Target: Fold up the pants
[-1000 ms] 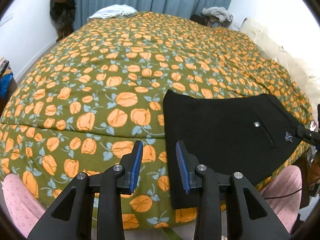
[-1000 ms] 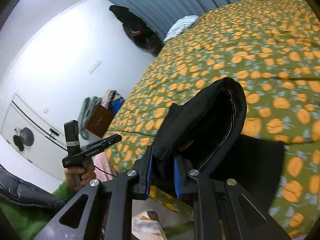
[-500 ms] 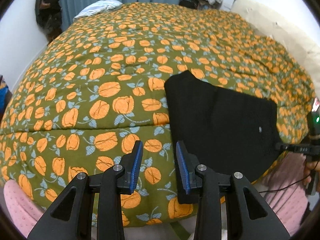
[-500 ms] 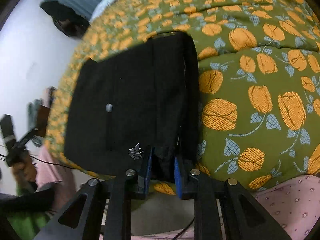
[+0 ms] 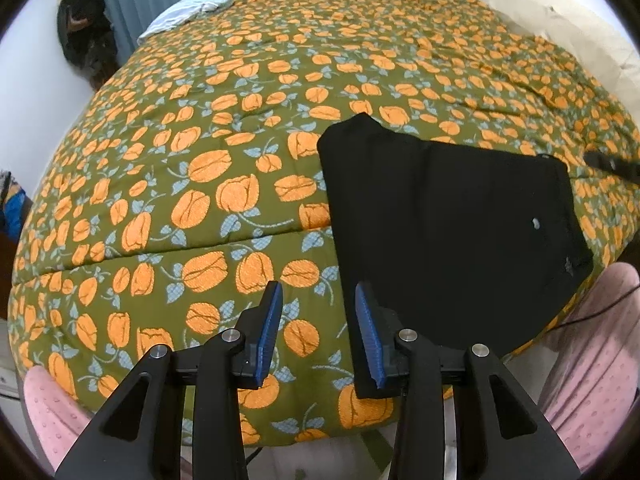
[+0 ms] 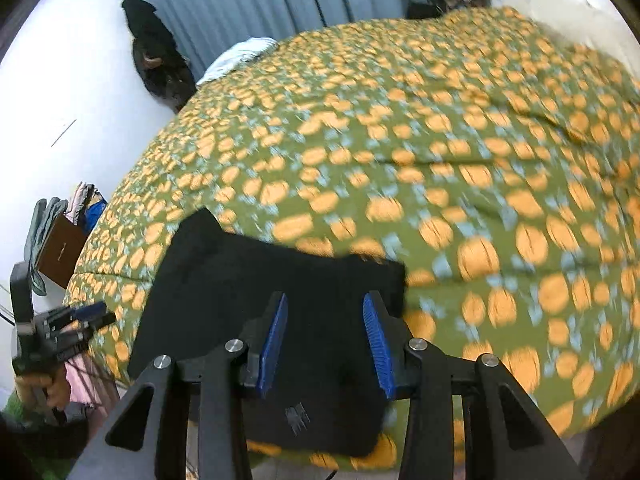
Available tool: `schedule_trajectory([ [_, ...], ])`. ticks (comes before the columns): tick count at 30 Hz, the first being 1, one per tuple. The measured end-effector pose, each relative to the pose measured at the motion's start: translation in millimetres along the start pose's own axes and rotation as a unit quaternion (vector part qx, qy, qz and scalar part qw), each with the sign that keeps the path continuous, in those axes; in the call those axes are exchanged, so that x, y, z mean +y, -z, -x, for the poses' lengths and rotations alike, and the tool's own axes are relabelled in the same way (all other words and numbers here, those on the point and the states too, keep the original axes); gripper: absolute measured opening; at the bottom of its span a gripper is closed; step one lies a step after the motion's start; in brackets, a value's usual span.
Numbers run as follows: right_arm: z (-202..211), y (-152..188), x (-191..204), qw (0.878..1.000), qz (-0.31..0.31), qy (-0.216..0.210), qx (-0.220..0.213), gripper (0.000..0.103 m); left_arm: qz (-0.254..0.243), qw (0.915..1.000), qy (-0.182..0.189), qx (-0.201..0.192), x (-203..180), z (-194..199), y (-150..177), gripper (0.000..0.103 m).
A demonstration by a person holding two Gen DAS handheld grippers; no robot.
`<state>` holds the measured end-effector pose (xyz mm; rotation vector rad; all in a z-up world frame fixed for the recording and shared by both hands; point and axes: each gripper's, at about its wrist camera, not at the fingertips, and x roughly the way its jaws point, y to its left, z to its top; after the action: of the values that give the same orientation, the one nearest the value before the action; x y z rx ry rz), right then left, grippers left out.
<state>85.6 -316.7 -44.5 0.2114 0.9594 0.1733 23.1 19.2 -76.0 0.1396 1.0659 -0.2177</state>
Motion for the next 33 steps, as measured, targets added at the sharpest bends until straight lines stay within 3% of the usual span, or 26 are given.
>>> schedule_trajectory([
  [5, -43.6, -5.3, 14.2, 0.999, 0.029, 0.015, 0.016, 0.040, -0.001, 1.0000, -0.007, 0.003, 0.3, 0.9, 1.0, 0.040],
  [10, -87.8, 15.8, -13.4, 0.998, 0.010, 0.038, 0.055, 0.040, -0.008, 0.9999, -0.012, 0.004, -0.4, 0.8, 2.7, 0.041],
  [21, -41.8, 36.1, -27.8, 0.998, -0.019, 0.039, 0.047, 0.040, -0.010, 0.9997, -0.006, 0.020, -1.9, -9.8, 12.2, 0.045],
  [27, -1.3, 61.1, 0.5, 0.999, -0.015, -0.007, 0.038, 0.040, -0.016, 0.9996, 0.004, 0.021, -8.8, -12.4, 12.3, 0.045],
  [33, -32.1, 102.6, 9.1, 0.992, -0.033, -0.022, 0.117, 0.040, -0.029, 0.9986, 0.021, 0.038, -22.6, -28.2, 18.0, 0.049],
])
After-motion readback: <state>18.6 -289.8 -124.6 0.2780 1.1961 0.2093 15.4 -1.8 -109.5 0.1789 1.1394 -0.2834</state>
